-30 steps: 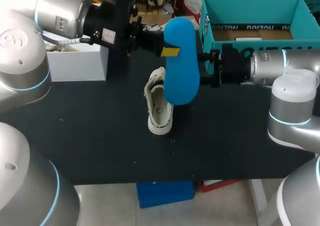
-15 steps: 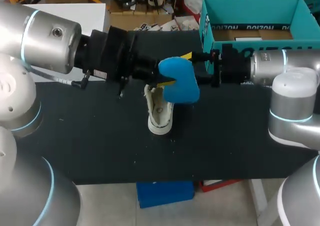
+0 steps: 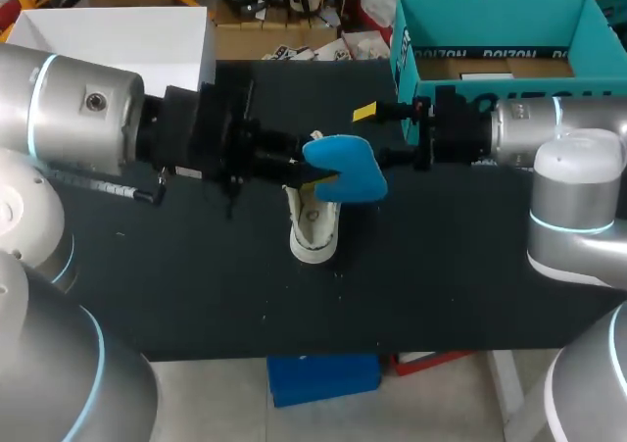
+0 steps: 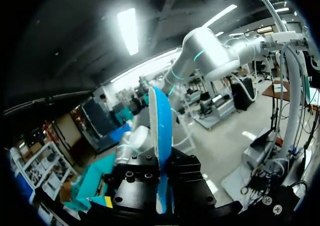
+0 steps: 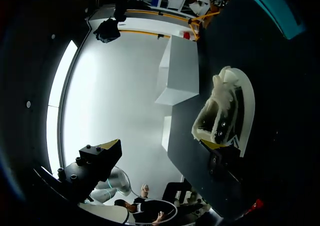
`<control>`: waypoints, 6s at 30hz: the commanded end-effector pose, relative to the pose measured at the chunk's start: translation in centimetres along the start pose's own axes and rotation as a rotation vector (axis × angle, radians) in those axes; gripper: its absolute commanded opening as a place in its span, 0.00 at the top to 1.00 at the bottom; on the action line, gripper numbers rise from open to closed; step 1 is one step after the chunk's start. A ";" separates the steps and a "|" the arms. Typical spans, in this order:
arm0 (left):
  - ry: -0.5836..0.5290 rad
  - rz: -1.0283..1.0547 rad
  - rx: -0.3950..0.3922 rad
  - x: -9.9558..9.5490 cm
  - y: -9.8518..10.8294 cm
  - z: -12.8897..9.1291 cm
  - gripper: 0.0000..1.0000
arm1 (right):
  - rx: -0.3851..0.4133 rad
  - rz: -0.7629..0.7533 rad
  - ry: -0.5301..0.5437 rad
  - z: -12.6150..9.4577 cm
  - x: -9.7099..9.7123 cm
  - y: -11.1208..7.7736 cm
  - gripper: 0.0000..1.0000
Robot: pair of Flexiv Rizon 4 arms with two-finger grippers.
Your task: Take the shoe out of the shoebox, open the shoe tongue, remove and reinsert the insole, then place the shoe into the shoebox
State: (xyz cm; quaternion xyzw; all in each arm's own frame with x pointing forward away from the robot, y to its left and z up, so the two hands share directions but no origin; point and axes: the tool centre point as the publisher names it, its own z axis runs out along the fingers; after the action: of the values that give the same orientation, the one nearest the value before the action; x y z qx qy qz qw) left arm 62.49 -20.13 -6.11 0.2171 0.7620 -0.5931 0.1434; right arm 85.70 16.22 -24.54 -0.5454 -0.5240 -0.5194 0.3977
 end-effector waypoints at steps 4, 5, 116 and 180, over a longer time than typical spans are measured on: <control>-0.057 0.223 -0.068 5.1 -0.1 1.2 1.00 | -0.004 0.000 -0.002 0.2 0.0 -0.1 0.00; -0.075 0.246 -0.076 5.8 0.3 1.1 1.00 | -0.004 0.000 -0.002 0.2 0.0 -0.1 0.00; -0.344 1.208 -0.381 1.0 24.3 1.9 1.00 | -0.004 0.000 -0.002 0.2 0.0 -0.1 0.00; -0.344 1.208 -0.381 1.0 24.3 1.9 1.00 | 0.220 -0.052 -0.012 5.7 -1.1 -6.9 0.54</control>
State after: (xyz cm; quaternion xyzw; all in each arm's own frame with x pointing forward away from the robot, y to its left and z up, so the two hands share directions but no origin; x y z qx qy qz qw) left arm 73.68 -16.90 -27.63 0.4774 0.5628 -0.2895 0.6095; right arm 80.05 22.35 -26.95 -0.4861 -0.5958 -0.4645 0.4393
